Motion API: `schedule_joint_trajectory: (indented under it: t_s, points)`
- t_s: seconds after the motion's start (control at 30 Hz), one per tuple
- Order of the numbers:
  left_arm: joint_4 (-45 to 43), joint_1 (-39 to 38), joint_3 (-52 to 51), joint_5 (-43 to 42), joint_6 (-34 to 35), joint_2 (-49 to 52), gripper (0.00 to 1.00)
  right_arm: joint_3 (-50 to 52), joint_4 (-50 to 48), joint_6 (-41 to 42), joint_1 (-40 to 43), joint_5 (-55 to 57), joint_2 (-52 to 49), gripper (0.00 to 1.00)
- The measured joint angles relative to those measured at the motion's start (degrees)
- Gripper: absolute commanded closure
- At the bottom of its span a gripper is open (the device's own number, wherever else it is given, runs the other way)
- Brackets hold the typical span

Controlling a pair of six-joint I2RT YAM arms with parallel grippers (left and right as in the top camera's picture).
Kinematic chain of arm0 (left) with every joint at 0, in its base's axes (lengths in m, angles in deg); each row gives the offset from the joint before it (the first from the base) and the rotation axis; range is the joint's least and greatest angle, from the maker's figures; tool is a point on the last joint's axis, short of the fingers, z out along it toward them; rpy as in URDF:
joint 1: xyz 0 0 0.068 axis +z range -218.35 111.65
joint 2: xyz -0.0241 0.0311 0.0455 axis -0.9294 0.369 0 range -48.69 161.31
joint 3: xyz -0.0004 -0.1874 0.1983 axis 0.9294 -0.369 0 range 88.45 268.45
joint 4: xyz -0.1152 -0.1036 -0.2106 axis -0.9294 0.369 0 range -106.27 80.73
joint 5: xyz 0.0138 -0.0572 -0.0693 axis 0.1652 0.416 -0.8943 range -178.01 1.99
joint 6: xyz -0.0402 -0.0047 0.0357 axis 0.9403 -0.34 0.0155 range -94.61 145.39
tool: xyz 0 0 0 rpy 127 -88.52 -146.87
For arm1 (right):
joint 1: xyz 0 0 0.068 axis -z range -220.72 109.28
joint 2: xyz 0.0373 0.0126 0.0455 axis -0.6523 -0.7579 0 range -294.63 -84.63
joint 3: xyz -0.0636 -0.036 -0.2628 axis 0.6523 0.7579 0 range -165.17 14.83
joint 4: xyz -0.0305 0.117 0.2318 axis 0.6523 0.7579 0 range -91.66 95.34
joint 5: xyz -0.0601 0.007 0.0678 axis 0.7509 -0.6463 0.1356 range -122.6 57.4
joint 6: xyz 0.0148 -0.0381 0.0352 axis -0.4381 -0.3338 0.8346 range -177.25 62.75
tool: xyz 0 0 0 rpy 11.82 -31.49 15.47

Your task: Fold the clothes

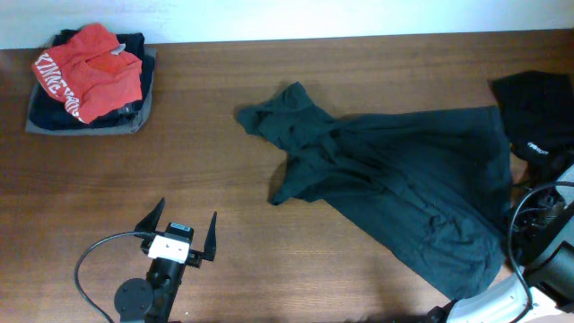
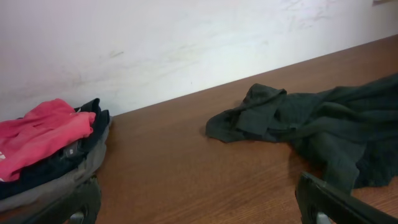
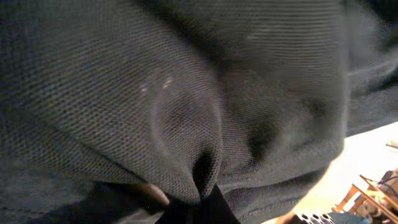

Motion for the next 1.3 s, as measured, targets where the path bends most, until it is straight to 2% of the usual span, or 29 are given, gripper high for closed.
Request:
schedule_joint_trajectory:
  t_s: [0.33, 0.7, 0.77, 0.9, 0.93, 1.0, 1.07, 1.3]
  points:
    - [0.00, 0.00, 0.00, 0.00, 0.00, 0.00, 0.01, -10.73, 2.16, 0.02, 6.08, 0.11, 0.00, 0.96]
    - [0.00, 0.00, 0.00, 0.00, 0.02, 0.00, 0.01, -16.31, 3.96, 0.28, 16.06, 1.07, 0.00, 0.94]
    - [0.00, 0.00, 0.00, 0.02, 0.02, 0.00, 0.01, -18.60, 6.27, 1.55, 17.75, 0.13, 0.00, 0.76]
    - [0.00, 0.00, 0.00, 0.00, 0.00, 0.00, 0.01, -23.71, 9.79, 1.38, 19.96, -5.77, -0.02, 0.28]
    - [0.00, 0.00, 0.00, 0.00, 0.00, 0.00, 0.01, -24.68, 10.16, 0.63, 20.04, -7.39, -0.02, 0.24]
    - [0.00, 0.00, 0.00, 0.00, 0.00, 0.00, 0.00, -26.84, 11.56, -1.22, 19.69, -12.50, -0.04, 0.10]
    - [0.00, 0.00, 0.00, 0.00, 0.02, 0.00, 0.01, -28.61, 13.33, -2.97, 18.93, -16.70, -0.04, 0.02]
    - [0.00, 0.00, 0.00, 0.00, 0.00, 0.00, 0.01, -32.76, 16.57, -9.09, 13.62, -30.25, -0.04, 0.01]
